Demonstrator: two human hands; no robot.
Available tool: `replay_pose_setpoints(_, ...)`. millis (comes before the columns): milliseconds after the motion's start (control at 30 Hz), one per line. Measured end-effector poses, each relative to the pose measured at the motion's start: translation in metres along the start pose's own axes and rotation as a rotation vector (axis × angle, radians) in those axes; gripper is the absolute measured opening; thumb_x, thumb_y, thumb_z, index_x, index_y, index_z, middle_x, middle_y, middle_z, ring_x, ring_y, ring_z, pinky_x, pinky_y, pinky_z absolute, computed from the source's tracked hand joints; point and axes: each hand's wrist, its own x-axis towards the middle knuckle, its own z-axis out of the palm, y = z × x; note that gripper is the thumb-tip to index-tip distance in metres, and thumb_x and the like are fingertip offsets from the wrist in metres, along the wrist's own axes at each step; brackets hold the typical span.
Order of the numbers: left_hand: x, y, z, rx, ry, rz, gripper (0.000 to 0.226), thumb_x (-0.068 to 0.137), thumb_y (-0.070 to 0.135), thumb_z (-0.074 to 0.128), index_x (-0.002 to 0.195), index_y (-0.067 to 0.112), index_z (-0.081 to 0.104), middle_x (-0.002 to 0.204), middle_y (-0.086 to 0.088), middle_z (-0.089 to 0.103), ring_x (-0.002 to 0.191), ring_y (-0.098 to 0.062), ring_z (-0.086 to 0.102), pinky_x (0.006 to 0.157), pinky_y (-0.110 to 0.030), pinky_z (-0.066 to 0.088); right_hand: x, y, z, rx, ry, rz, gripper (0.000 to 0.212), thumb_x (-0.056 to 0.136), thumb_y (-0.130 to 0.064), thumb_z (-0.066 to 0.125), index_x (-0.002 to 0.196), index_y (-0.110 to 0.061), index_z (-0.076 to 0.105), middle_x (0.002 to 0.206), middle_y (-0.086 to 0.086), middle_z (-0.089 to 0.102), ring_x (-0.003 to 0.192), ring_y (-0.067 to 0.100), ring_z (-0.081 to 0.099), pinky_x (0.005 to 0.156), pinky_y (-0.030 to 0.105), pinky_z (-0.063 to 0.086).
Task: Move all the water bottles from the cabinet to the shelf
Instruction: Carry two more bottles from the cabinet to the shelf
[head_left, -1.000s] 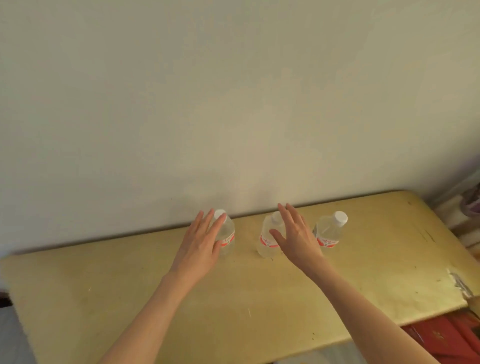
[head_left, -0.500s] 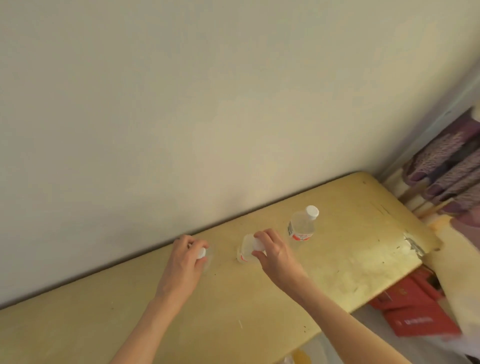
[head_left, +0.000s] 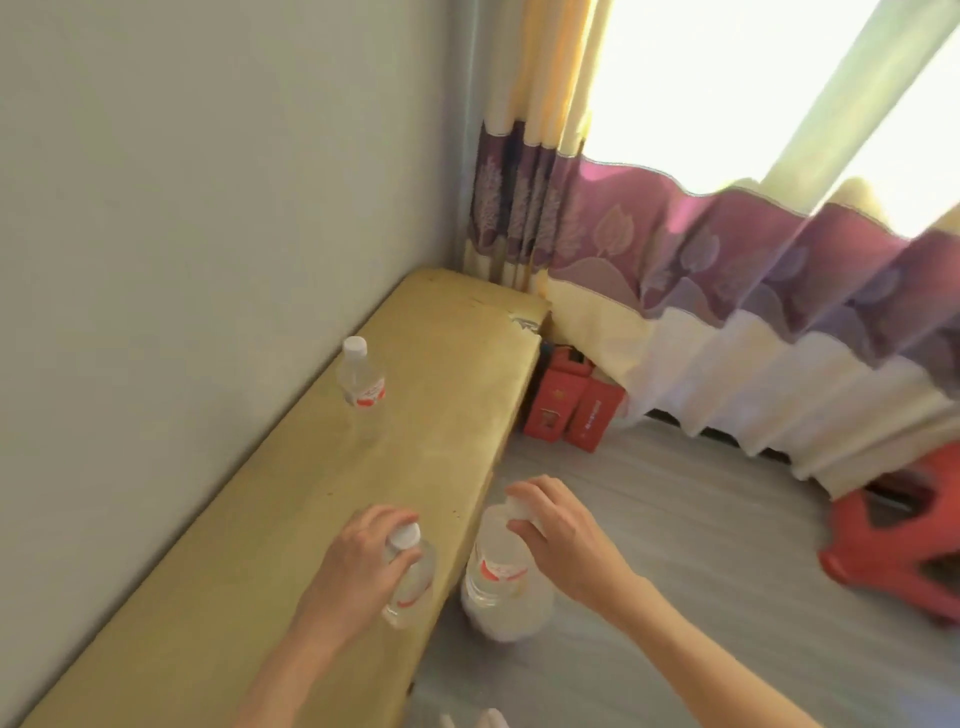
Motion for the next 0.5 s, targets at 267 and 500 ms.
replay_pose_setpoints(267, 0.001, 0.135, 0.113, -0.010, -0.338, 0.433, 0.036, 0.067, 0.008, 0.073, 0.101, 0.016, 0.065, 0.099, 0.005, 0.057, 0.093, -0.002, 0.051, 0.087, -0.003, 0.029, -0.176, 0.076, -0.101, -0.067, 0.366, 0.344, 0.031, 0.077, -0.010, 0.060, 0.107, -0.009, 0.054, 0.100, 0.010, 0.061, 0.093, 0.014, 0.046, 0.085, 0.018, 0.035)
replay_pose_setpoints(500, -0.043, 0.286, 0.237, -0.030, -0.449, 0.733, 0.039, 0.067, -0.004, 0.073, 0.103, 0.010, 0.065, 0.102, 0.006, 0.055, 0.094, 0.006, 0.042, 0.088, -0.010, 0.030, -0.358, 0.124, -0.197, -0.230, 0.590, 0.604, 0.034, 0.080, -0.025, 0.053, 0.113, -0.014, 0.056, 0.103, 0.004, 0.063, 0.097, 0.011, 0.046, 0.081, 0.022, 0.038)
